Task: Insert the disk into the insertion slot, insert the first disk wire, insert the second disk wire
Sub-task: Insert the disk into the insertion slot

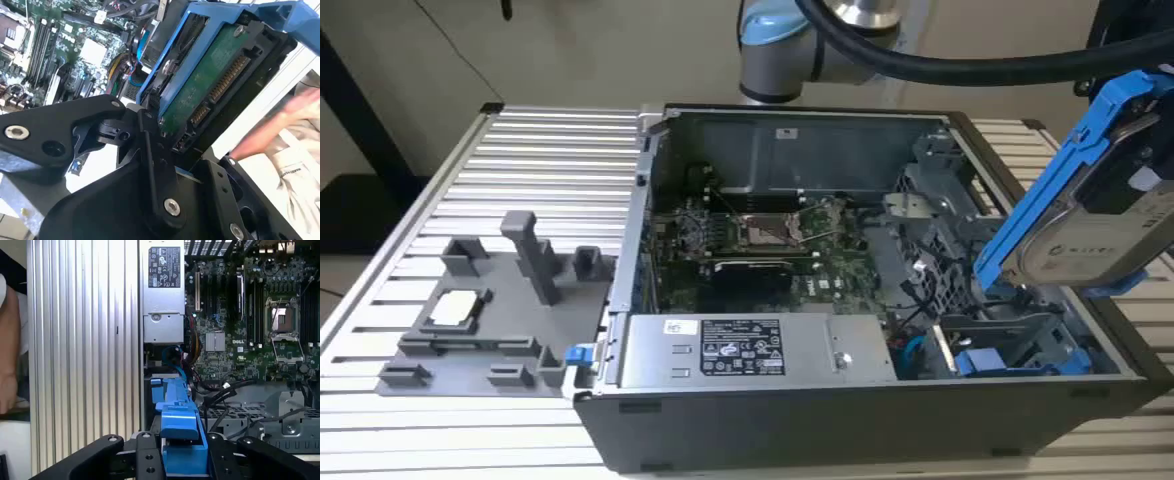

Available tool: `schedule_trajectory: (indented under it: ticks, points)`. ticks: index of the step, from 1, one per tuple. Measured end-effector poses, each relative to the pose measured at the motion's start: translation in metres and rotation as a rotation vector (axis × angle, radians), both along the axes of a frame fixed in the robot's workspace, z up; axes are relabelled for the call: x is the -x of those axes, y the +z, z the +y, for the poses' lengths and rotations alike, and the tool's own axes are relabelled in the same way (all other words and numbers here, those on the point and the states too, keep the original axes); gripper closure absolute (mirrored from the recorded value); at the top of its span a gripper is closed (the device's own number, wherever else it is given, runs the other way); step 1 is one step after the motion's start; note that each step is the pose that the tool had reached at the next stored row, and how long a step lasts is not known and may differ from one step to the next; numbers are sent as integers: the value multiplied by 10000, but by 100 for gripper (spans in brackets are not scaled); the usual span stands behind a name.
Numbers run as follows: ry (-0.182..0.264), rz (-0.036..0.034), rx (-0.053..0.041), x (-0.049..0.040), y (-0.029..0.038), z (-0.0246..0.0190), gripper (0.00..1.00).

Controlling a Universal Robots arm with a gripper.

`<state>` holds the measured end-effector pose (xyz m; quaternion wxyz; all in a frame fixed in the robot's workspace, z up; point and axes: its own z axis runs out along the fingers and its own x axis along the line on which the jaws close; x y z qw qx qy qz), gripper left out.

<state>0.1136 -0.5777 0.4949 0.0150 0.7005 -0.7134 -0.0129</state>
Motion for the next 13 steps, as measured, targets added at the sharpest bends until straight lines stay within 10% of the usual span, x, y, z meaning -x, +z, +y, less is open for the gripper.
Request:
schedule_trajectory:
  ticks: [13]
  points:
    - [0,-1,1,0,-39,-4,67]
